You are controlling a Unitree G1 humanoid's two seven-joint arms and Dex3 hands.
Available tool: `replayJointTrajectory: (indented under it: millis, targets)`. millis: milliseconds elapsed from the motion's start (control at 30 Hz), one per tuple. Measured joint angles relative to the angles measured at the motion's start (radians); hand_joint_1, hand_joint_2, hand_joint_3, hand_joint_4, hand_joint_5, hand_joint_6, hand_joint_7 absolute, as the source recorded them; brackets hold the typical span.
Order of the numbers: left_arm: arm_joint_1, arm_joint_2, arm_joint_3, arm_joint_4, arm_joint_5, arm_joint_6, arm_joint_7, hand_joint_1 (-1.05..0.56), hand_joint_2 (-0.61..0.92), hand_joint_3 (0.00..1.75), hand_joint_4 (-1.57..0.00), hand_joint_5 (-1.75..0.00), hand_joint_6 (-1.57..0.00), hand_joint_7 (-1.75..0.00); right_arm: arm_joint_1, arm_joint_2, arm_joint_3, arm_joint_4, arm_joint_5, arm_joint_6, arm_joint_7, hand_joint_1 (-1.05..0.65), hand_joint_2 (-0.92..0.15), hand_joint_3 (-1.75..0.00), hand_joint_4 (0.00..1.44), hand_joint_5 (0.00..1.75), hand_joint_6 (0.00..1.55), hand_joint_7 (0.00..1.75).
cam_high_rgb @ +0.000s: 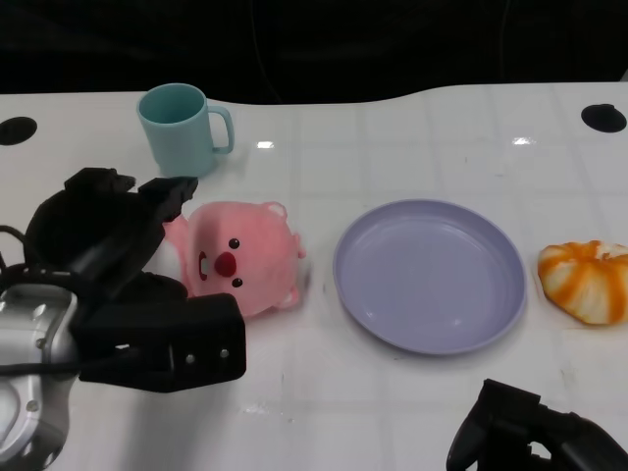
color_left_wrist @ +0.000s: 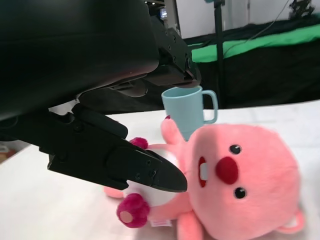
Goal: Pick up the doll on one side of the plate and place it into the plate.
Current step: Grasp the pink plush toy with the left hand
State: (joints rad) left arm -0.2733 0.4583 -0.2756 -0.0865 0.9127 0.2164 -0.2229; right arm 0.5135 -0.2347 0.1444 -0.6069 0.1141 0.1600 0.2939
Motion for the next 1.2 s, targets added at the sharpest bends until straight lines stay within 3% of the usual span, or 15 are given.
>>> replayJointTrajectory:
  millis: [400,867,1067,1200]
  targets:
    - [-0.177,-0.021,-0.124,0.304,0.057,0.018,-0.069,-0.73,0.91,0.0,-0.03,-0.28,-0.17,0.0,0.012,0.0,0.0,-0.002,-0.001,-0.004,0.002,-0.19,-0.7,-0.83,0.67,1.75,0.52,1.62]
    - [-0.338,-0.088,-0.2,0.627,0.011,-0.026,-0.048,-0.69,0.91,0.0,-0.05,-0.16,-0.18,-0.01,0.017,-0.001,-0.001,-0.003,-0.001,-0.007,0.008,-0.17,-0.69,-0.83,0.67,1.75,0.51,1.62]
    - [-0.419,-0.119,-0.228,0.824,-0.02,-0.063,-0.01,-0.7,0.91,0.01,-0.14,-0.15,-0.23,-0.01,0.025,-0.001,0.009,-0.03,-0.008,0.007,0.0,-0.19,-0.7,-0.82,0.66,1.75,0.51,1.62]
    - [-0.471,-0.138,-0.243,0.952,-0.037,-0.089,0.024,-0.61,0.91,0.0,-0.24,-0.14,-0.29,-0.03,0.017,-0.001,0.012,-0.04,-0.013,0.023,-0.007,-0.18,-0.7,-0.82,0.65,1.75,0.51,1.62]
